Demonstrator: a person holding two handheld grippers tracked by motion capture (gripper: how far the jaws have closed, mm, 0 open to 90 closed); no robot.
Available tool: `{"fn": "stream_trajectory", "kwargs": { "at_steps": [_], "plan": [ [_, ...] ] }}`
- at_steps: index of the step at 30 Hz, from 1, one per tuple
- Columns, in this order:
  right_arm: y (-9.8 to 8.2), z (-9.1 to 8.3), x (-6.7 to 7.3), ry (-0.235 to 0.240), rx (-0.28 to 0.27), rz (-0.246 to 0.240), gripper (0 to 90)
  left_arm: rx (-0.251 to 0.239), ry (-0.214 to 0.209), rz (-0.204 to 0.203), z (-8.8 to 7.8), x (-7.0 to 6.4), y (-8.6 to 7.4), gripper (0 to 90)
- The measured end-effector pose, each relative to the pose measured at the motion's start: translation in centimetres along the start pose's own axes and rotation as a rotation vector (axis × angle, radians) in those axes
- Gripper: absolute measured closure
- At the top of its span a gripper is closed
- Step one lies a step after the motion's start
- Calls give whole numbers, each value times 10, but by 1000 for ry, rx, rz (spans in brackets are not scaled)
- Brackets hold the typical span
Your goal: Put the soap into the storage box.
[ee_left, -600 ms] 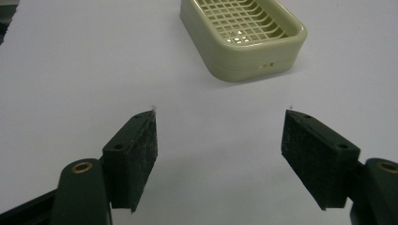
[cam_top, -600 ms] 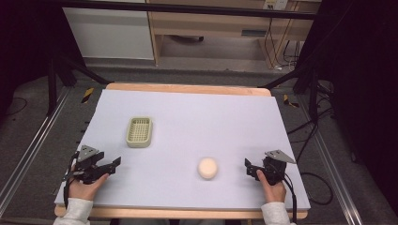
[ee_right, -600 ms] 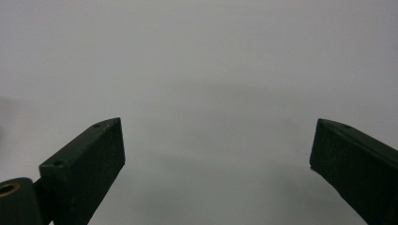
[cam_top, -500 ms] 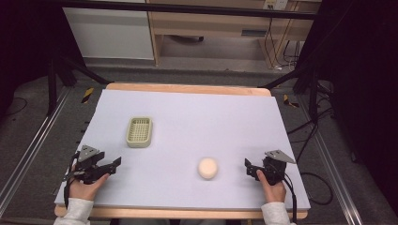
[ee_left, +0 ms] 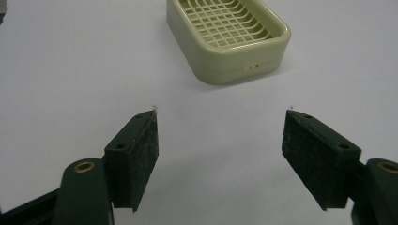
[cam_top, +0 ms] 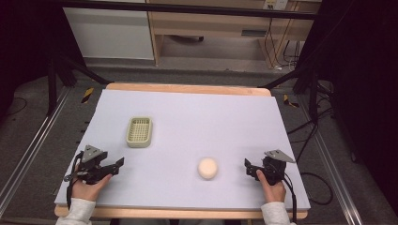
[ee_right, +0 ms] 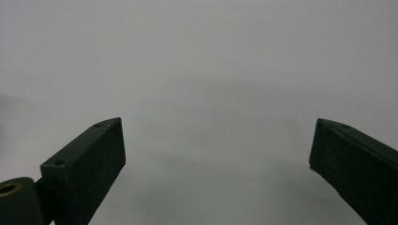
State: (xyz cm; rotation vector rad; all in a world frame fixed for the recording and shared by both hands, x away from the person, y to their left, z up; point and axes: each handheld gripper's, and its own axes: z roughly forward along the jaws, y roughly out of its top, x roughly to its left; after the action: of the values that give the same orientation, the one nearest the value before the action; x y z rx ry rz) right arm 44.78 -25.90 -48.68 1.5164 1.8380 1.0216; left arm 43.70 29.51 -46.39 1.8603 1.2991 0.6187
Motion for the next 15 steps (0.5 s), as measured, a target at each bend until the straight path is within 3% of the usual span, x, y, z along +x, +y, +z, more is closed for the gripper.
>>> {"fn": "stream_trajectory", "kwargs": {
  "at_steps": [6, 15],
  "plan": [
    [0, 0, 0, 1, 1, 0, 43, -8, -15, 0, 0, -4, 2, 270],
    [0, 0, 0, -2, 0, 0, 43, -10, -38, 40, 1, -19, 9, 256]
  ]
}}
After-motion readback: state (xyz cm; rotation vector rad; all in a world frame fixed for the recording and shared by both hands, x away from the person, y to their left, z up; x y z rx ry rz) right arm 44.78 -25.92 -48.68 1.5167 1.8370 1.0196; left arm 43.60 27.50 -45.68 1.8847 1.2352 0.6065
